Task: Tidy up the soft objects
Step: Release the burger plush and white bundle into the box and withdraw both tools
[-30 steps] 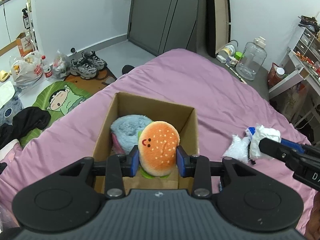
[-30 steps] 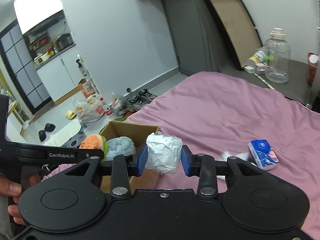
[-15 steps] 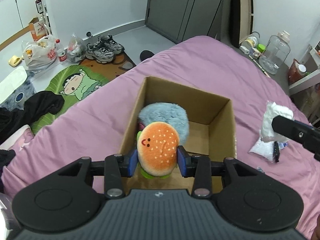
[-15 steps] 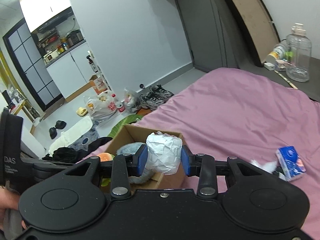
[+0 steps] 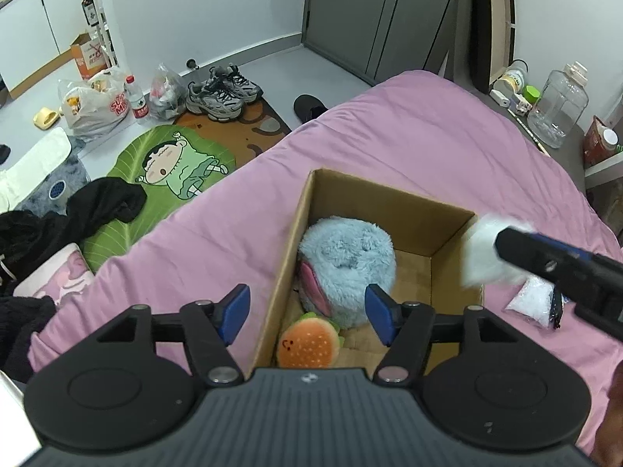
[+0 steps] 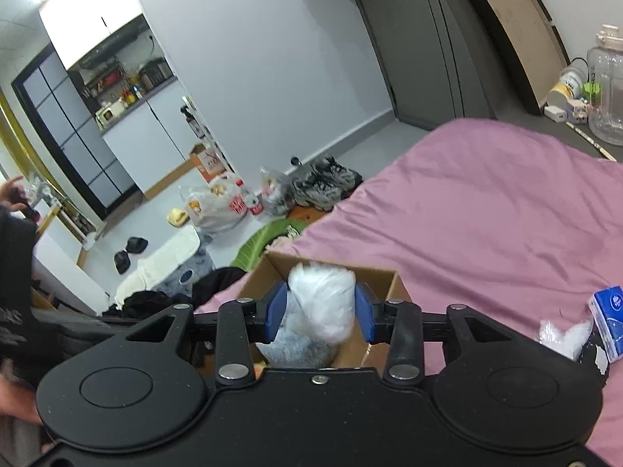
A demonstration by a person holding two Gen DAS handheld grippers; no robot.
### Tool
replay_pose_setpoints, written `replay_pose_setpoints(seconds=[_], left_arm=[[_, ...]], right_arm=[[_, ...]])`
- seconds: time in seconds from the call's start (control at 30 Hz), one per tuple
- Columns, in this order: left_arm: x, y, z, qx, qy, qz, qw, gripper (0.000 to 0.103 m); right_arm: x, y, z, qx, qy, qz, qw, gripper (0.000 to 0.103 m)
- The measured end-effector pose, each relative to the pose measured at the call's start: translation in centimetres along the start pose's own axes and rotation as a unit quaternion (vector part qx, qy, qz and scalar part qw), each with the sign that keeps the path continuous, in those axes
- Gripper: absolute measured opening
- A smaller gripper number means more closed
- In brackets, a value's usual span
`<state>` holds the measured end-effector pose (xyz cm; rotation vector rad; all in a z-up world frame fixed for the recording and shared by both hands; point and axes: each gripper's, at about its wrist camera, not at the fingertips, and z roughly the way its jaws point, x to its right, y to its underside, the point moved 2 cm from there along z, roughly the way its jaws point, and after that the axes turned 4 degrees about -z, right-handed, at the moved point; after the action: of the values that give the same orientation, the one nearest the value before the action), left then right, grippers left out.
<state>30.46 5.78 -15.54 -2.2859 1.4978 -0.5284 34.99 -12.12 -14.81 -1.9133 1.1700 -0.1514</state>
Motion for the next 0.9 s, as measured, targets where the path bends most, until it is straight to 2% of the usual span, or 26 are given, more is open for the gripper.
replay_pose_setpoints(seconds=[0.07, 0.17, 0.27, 0.4, 0.63, 0.7, 0.9], left_arm=[[0.5, -0.2, -0.4, 0.005, -0.004, 0.011, 0.9999, 0.066], [1.3, -0.3, -1.0, 0.018, -0.011, 0.023, 0.9995, 0.077], [1.7, -0.3, -1.3, 0.026, -0.015, 0.023, 0.9993, 0.079], [2.3, 0.1, -1.7, 0.019, -0.008, 0.022, 0.9995, 0.08], [4.3, 1.0, -3.2, 0.02, 0.0, 0.036, 0.9992, 0.087], [4.9, 1.2, -3.7, 0.023, -0.006, 0.044, 0.9987, 0.088], [6.7, 1.8, -4.9, 0.039, 0.007, 0.045, 0.9982, 0.101]], right_arm=[[0.2, -0.1, -0.4, 0.002, -0.001, 0.007, 1.0, 0.044], [0.6, -0.2, -1.3, 0.004, 0.003, 0.019, 1.0, 0.056], [0.8, -0.1, -2.4, -0.005, 0.004, 0.018, 1.0, 0.06], [1.7, 0.0, -3.6, -0.022, 0.008, 0.031, 0.999, 0.078], [4.6, 0.3, -6.3, -0.023, 0.019, 0.071, 0.997, 0.079], [5.5, 0.5, -7.4, -0.015, 0.024, 0.075, 0.997, 0.084], [7.9, 1.4, -9.7, -0.009, 0.048, 0.096, 0.994, 0.085]])
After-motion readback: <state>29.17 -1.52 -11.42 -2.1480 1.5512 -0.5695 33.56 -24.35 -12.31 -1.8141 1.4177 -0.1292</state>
